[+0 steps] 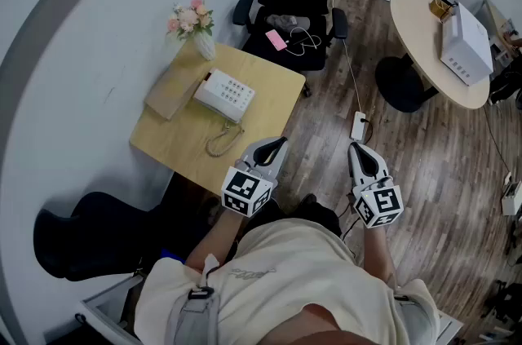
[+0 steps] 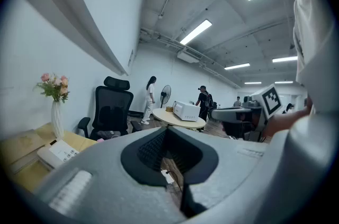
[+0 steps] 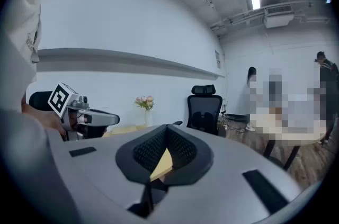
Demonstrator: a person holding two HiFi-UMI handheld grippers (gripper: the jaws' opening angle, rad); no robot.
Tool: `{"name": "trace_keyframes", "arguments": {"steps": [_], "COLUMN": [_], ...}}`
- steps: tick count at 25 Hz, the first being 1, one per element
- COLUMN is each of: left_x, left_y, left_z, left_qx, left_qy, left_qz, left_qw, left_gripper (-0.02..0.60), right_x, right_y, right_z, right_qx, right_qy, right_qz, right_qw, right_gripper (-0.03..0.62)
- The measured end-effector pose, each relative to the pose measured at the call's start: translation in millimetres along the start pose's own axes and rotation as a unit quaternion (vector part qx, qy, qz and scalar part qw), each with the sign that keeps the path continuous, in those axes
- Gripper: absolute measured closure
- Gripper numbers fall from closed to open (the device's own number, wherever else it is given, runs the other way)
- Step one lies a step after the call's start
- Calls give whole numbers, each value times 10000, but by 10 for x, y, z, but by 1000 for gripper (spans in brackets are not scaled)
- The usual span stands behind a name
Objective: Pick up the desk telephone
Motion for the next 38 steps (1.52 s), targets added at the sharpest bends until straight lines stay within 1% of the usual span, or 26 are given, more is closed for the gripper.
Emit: {"name": "trace_keyframes", "arguments": {"steps": [4, 9, 14, 19, 23, 25, 27, 30, 34, 36, 38], "left_x": [6, 88, 113, 187, 258, 312, 360, 403, 426, 430, 430], "left_y": [3, -89, -235, -428, -689, -842, -1013, -1313, -1600, -1732, -1810], "left_z": [-6, 21, 7, -51, 33, 101, 199, 397, 601, 681, 735], "left_qx": [57, 74, 199, 402, 544, 627, 685, 645, 534, 448, 364], "left_qy": [-54, -48, -5, 107, 74, 34, 46, 93, 187, 287, 391], "left_qz": [-36, 9, 30, 145, 304, 453, 682, 995, 1537, 1797, 2054], "left_qw": [10000, 10000, 9998, 9990, 9980, 9970, 9953, 9929, 9865, 9823, 9772], "left_gripper": [564, 564, 563, 563, 563, 563, 563, 563, 563, 563, 563], "right_x": [30, -39, -203, -381, -680, -869, -1091, -1454, -1817, -1971, -2066], "right_y": [-26, -48, -80, -319, -613, -808, -998, -1270, -1689, -1871, -2044], "right_z": [-39, -17, -56, -237, -238, -194, -108, 53, 187, 259, 309], "right_qx": [154, 212, 180, 499, 567, 545, 511, 467, 448, 462, 503], "right_qy": [34, 42, -140, -245, -290, -241, -151, 30, 22, 74, 251], "right_qz": [37, 7, -12, 254, 471, 623, 795, 1096, 1857, 2146, 2373], "right_qw": [9999, 9998, 9997, 9981, 9969, 9963, 9954, 9929, 9816, 9756, 9698], "right_gripper": [597, 597, 595, 595, 595, 595, 595, 595, 595, 595, 595]}}
Point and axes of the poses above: the fingertips, and each gripper's own axes: y backward along the fingers, x to its left, z out of its top, the point moved 9 cm from there along y, backward along the fingers, and after that the axes turned 5 degrees about x, right-handed, at the moved point
